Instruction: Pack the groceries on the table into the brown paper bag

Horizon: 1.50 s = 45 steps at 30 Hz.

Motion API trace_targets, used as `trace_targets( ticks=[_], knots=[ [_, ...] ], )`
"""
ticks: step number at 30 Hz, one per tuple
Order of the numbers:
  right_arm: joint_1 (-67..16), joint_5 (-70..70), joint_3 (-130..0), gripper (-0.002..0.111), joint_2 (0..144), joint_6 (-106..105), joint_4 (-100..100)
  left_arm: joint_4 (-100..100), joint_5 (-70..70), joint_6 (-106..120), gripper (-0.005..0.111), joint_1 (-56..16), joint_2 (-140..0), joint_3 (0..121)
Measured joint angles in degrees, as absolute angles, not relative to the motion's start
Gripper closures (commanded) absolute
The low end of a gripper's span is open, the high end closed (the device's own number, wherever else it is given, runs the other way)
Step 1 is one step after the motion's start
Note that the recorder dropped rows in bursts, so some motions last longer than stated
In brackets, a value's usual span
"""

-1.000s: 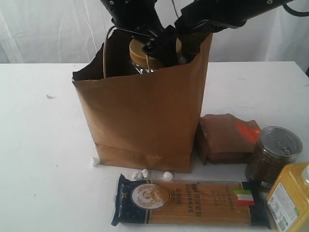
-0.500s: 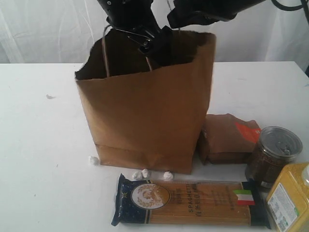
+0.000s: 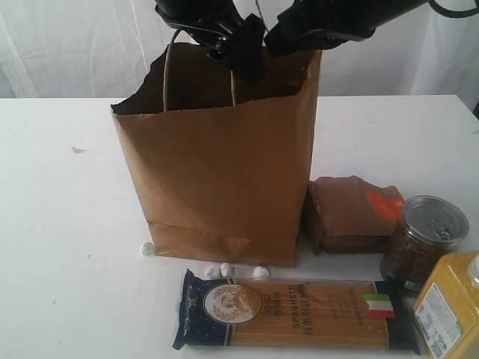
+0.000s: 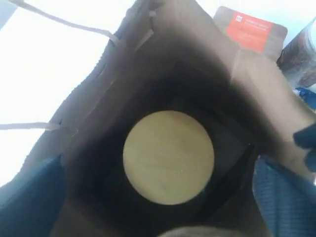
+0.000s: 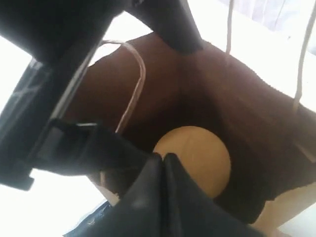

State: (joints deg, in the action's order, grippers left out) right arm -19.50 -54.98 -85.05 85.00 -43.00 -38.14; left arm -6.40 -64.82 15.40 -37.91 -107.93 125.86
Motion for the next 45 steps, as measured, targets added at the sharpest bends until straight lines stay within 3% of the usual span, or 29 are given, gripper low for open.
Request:
trace_targets(
  ticks=[27, 40, 45],
  knots=[
    [-19.5, -53.81, -73.15, 0.108, 66.84, -40.83, -37.65, -9.79, -64.82, 10.75, 0.002, -37.91, -99.01, 134.1],
    [-19.5, -53.81, -64.84, 0.108, 54.37, -38.95, -38.48, -9.63, -64.82, 3.73, 0.002, -37.91, -86.92, 133.36],
    [-19.5, -54.02, -60.66, 0.108, 50.11, -38.68, -38.48, -9.63, -64.82, 1.29, 0.014, -37.91, -79.7, 125.61]
  ],
)
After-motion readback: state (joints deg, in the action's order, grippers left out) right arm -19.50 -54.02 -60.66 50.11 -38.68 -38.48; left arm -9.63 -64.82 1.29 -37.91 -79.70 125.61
